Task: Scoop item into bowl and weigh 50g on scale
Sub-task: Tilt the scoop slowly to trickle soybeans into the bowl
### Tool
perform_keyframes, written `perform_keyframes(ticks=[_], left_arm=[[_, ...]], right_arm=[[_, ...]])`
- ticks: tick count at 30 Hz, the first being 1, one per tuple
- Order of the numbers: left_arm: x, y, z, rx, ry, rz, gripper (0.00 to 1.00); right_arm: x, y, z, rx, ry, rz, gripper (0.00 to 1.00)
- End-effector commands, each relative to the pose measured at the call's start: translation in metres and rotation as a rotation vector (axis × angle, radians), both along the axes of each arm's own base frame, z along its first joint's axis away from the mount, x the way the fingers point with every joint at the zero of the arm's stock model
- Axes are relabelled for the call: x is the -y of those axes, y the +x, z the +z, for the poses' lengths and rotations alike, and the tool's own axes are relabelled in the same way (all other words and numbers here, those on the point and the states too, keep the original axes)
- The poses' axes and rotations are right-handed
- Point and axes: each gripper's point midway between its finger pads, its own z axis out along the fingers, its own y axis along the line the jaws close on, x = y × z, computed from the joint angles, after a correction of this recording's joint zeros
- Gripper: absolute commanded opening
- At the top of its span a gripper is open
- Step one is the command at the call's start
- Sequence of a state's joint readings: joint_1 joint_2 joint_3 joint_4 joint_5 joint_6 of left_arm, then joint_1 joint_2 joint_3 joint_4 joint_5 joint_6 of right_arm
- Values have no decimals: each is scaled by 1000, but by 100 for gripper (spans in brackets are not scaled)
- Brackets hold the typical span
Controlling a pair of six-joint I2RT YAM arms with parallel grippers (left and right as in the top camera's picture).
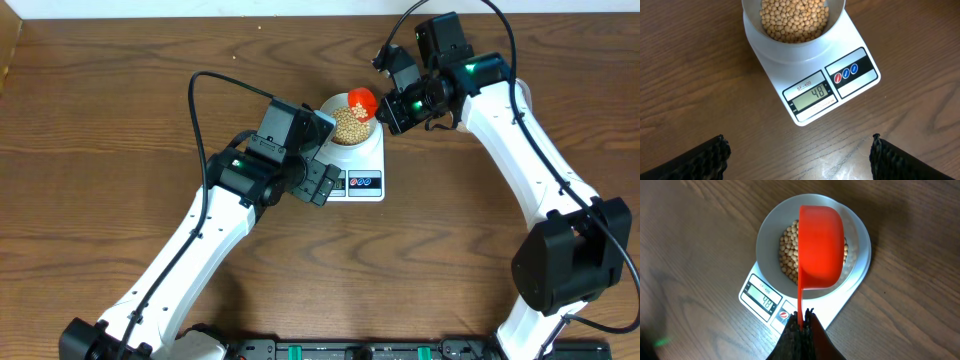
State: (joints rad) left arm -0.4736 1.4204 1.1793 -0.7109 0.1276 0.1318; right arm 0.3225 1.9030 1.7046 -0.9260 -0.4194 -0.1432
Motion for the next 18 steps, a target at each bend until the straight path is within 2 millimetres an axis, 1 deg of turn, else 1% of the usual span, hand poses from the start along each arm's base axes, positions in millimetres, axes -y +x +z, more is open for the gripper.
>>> perform_keyframes(ticks=[1,5,8,13,18], left_arm=[[-2,2,2,7,8,3,92],[-2,2,2,7,8,3,92],[-2,1,2,7,8,3,92],[-2,1,2,7,8,3,92],[-2,1,2,7,8,3,92]], right_arm=[[-2,-2,2,2,12,16,1],[-1,-1,2,5,5,13,1],[0,0,-2,21,-43,6,1],[-9,-5,-7,54,-129,19,1],[-11,-5,-8,69,-162,21,1]])
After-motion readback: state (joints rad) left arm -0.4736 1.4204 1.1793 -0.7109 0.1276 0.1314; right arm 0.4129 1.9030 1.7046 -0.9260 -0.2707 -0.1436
